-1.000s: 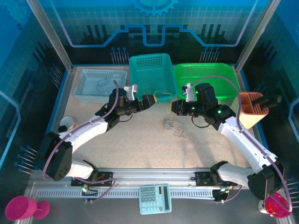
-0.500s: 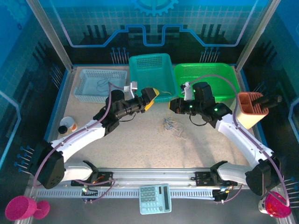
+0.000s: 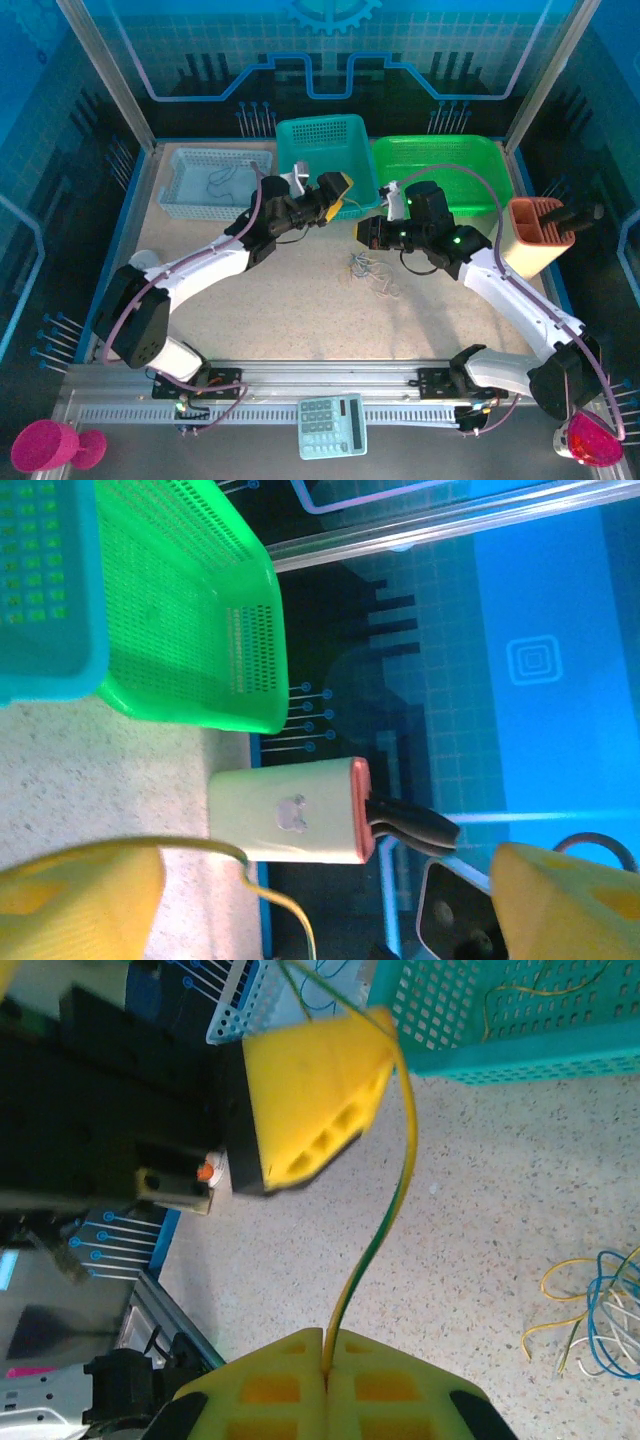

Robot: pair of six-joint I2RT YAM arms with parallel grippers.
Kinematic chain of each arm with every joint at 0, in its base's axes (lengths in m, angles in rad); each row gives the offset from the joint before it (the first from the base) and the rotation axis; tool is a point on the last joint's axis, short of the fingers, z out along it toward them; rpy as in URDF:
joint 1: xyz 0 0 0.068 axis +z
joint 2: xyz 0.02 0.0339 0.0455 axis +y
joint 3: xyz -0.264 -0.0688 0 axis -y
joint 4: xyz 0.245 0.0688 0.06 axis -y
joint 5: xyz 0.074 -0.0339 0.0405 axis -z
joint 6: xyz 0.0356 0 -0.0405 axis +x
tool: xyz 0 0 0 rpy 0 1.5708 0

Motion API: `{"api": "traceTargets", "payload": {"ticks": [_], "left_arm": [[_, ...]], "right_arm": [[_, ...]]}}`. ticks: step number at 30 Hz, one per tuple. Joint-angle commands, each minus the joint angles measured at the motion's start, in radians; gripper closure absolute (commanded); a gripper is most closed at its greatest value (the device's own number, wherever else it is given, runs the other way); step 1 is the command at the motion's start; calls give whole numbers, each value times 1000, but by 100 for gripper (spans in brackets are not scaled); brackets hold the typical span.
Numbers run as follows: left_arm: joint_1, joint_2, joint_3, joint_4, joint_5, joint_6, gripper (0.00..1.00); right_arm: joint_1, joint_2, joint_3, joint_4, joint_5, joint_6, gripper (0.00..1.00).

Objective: Untangle the cables

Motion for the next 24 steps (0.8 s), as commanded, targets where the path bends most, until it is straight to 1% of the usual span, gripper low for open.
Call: {"api": "traceTargets", "payload": {"ticks": [1,6,8,10,11,18,19,20,21,22,23,24], "left_arm": [[27,36,54,44,-18,19,30],[45,79,94,49,6,35,72],[53,92,107,45,11,42,83],[61,104,122,45,24,49,97],[63,108,130,42,30,56,100],[98,124,212,-32,35,147,100],[104,131,228,-42,37,158,100],[114,140,250,-52,40,174,100],[122,151,273,-65,42,190,100],[133,160,295,-75,43,207,100],[147,175,321,-91,43,232,100],[160,191,354,-111,43,256,100]], "right_arm": [[16,-29,-33,34,15,14,100],[22,-27,-72,66,18,28,100],[25,-22,-80,75,17,33,100],[27,-19,-87,83,17,36,100],[27,-20,-90,86,20,35,100],[25,-15,-107,78,48,27,100],[23,-13,-108,76,54,25,96],[21,-9,-110,71,60,23,87],[19,-3,-111,69,66,19,73],[16,1,-112,65,71,17,64],[13,3,-113,60,79,15,55],[8,2,-113,56,87,13,49]]}}
